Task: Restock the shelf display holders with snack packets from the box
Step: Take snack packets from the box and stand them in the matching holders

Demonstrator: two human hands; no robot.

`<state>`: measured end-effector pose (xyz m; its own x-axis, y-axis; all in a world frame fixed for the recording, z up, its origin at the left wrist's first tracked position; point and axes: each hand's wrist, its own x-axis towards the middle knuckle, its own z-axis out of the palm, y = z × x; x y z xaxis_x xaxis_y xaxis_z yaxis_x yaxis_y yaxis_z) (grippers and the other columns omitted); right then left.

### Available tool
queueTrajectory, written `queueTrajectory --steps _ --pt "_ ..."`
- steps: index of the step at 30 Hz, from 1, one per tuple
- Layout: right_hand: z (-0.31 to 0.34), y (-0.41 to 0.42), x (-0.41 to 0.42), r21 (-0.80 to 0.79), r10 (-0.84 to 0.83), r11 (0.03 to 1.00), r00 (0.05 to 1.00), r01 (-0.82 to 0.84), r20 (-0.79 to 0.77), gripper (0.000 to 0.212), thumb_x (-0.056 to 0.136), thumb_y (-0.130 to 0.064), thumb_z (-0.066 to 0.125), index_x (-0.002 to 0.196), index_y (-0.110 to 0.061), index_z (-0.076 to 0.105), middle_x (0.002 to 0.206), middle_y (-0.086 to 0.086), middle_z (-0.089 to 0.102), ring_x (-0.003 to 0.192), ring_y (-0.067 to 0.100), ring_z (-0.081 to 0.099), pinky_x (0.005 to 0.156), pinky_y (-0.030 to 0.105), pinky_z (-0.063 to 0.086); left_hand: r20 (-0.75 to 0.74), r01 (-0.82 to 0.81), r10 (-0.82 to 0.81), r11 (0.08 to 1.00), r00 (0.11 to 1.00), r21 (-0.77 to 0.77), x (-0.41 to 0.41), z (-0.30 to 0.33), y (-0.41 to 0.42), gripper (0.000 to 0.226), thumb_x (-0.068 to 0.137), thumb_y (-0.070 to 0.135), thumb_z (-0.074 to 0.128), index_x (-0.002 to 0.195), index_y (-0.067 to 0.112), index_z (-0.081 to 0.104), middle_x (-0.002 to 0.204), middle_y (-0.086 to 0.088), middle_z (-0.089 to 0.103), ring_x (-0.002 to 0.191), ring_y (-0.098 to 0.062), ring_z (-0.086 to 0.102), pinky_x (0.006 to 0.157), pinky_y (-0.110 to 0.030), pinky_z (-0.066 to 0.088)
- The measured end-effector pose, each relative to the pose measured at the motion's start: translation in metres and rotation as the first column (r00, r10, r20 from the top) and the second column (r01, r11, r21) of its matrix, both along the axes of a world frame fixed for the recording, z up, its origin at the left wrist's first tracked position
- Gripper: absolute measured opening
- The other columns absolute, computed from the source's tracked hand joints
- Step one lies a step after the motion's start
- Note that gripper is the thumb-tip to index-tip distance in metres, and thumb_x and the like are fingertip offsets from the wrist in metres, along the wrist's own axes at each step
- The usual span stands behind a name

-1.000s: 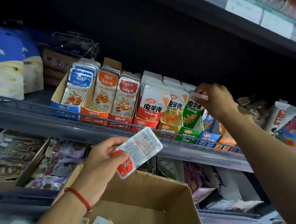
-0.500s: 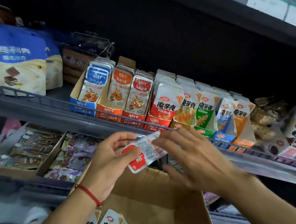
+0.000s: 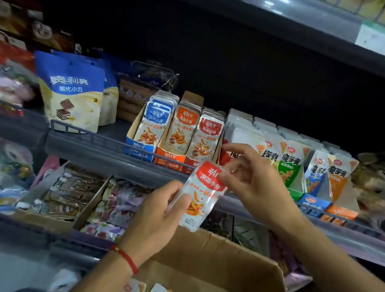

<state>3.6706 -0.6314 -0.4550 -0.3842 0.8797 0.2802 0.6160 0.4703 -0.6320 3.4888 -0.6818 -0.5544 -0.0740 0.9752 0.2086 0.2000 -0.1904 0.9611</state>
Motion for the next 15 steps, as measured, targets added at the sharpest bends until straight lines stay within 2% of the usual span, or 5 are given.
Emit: queueTrajectory --steps 3,7,9,11,15 --pt "0.027 0.014 -0.006 0.199 -0.016 0.979 0.972 -0.032 0.235 0.022 0.094 -0.023 0.07 0.114 -0.031 0.071 0.094 -0.022 0.069 0.087 -0.006 0.066 0.079 0.018 0.058 -0.066 -0.028 0.033 0.996 0.997 0.088 -0.009 0.01 0.01 0.023 0.099 0.042 0.055 0.108 0.023 0.065 0.1 0.01 0.075 0.091 0.003 0.071 0.073 -0.021 0.059" --pt "0.064 0.046 -0.014 0.346 -0.118 0.932 0.993 0.105 0.017 0.013 0.096 -0.019 0.07 0.104 -0.027 0.075 0.092 -0.019 0.07 0.085 -0.004 0.066 0.076 0.014 0.053 -0.13 -0.212 0.232 0.966 0.964 0.151 -0.037 0.024 0.035 0.019 0.099 0.035 0.059 0.116 0.027 0.06 0.106 0.017 0.063 0.097 0.015 0.056 0.075 -0.003 0.046" --pt "0.077 0.067 -0.018 0.402 -0.175 0.899 0.984 0.175 -0.037 0.013 0.097 -0.017 0.069 0.107 -0.02 0.075 0.094 -0.014 0.071 0.086 -0.003 0.065 0.075 0.01 0.049 -0.109 -0.307 0.318 0.945 0.942 0.111 -0.052 0.023 0.042 0.018 0.097 0.03 0.063 0.115 0.029 0.061 0.104 0.017 0.064 0.097 0.009 0.058 0.07 -0.007 0.044" --pt "0.081 0.089 -0.024 0.405 -0.218 0.898 0.974 0.173 0.066 0.016 0.098 -0.014 0.067 0.111 -0.015 0.075 0.097 -0.009 0.07 0.087 -0.001 0.064 0.075 0.008 0.047 -0.079 -0.373 0.378 0.926 0.923 0.063 -0.058 0.017 0.045 0.019 0.093 0.03 0.067 0.111 0.03 0.062 0.102 0.015 0.067 0.097 -0.001 0.062 0.073 -0.014 0.044" --pt "0.074 0.124 -0.037 0.32 -0.249 0.936 0.92 0.148 0.302 0.017 0.096 -0.013 0.064 0.108 -0.021 0.075 0.106 -0.001 0.074 0.096 0.012 0.068 0.083 0.026 0.057 -0.18 -0.38 0.383 0.923 0.906 0.053 -0.052 0.009 0.047 0.027 0.09 0.037 0.069 0.114 0.032 0.058 0.106 0.011 0.065 0.099 -0.009 0.061 0.075 -0.024 0.047"
